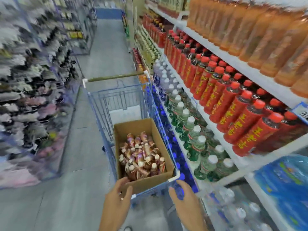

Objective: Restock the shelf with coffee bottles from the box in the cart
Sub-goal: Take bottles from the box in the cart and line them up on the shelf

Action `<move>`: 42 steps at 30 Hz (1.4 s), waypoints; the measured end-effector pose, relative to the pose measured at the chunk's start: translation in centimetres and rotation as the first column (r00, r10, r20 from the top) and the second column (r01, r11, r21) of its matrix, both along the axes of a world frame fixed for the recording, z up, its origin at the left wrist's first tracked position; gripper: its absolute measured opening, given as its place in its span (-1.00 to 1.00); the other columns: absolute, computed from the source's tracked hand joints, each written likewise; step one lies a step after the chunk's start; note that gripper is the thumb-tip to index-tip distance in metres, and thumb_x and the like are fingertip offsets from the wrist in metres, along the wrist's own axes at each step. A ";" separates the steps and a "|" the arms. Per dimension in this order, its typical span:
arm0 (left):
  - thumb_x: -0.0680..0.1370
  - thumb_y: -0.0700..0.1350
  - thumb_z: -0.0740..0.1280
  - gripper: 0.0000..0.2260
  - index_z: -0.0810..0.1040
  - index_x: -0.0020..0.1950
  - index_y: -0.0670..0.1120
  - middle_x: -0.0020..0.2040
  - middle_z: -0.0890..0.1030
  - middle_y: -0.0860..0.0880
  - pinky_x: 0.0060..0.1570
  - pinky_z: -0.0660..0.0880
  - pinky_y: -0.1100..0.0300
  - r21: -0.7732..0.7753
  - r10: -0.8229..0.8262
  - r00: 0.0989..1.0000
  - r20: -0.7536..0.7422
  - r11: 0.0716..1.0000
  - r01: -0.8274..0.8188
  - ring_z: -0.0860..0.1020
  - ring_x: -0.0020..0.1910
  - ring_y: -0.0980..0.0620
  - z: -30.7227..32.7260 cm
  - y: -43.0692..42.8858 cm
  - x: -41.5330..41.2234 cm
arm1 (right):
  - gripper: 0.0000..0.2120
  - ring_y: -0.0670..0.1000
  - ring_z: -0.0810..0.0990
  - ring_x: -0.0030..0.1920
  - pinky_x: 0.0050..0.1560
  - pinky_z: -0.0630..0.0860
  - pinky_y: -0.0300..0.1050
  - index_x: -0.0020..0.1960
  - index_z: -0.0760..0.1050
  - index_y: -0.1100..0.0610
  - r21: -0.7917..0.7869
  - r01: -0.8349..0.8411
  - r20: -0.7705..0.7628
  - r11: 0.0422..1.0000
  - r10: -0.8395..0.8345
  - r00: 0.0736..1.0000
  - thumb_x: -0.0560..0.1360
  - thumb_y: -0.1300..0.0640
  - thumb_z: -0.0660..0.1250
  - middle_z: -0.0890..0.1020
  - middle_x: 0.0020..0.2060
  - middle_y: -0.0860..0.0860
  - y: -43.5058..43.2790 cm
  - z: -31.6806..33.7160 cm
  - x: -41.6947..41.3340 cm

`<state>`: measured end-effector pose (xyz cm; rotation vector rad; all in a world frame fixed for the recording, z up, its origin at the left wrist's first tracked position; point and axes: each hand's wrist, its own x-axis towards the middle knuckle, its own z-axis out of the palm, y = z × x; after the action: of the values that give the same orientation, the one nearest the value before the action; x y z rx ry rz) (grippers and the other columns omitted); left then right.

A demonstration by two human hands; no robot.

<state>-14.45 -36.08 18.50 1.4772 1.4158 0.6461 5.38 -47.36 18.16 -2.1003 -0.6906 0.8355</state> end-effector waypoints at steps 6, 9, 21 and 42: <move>0.58 -0.17 0.41 -0.73 0.55 0.18 0.16 0.12 0.65 0.14 0.19 0.57 0.06 -0.117 -0.068 0.997 -0.041 0.991 0.062 0.61 0.14 0.09 -3.4 4.0 -1.5 | -0.58 -0.01 0.49 0.33 0.37 0.41 0.00 0.38 0.47 0.03 -0.139 -0.026 -0.016 0.990 0.024 1.000 0.58 -0.08 0.36 0.52 0.28 -0.08 4.3 -2.6 -0.9; 0.59 -0.12 0.40 -0.73 0.55 0.29 0.03 0.14 0.64 0.12 0.22 0.51 0.17 -0.189 -0.107 0.992 -0.062 0.977 0.094 0.59 0.17 0.11 -4.8 5.6 -1.1 | -0.59 0.00 0.49 0.33 0.39 0.39 0.02 0.39 0.47 0.06 -0.163 -0.016 0.010 0.987 0.018 1.000 0.58 -0.03 0.37 0.54 0.29 -0.06 6.2 -2.8 -0.7; 0.57 -0.12 0.41 -0.62 0.51 0.37 -0.18 0.04 0.61 0.02 0.10 0.43 0.25 -0.562 0.067 0.992 -0.106 0.819 -0.116 0.55 0.05 0.06 -11.1 12.4 10.1 | -0.55 -0.07 0.48 0.34 0.36 0.44 0.00 0.43 0.43 0.00 -0.287 -0.245 -0.049 0.926 0.241 0.969 0.58 -0.07 0.35 0.53 0.32 -0.12 13.7 -6.1 6.2; 0.33 0.28 0.53 -0.13 0.37 0.49 -0.14 0.28 0.54 -0.13 0.37 0.41 -0.04 -0.830 0.848 0.437 -0.300 -0.006 -0.558 0.51 0.25 -0.20 -25.5 19.5 22.9 | -0.64 -0.22 0.41 0.30 0.25 0.29 -0.29 0.38 0.42 -0.16 -0.448 -0.440 -0.199 0.778 0.394 0.898 0.60 -0.11 0.32 0.47 0.25 -0.30 16.8 -11.6 13.2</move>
<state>8.42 -16.61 -7.04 -0.3571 1.7978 0.5358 18.57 -30.52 6.57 -2.3551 -1.0019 1.4777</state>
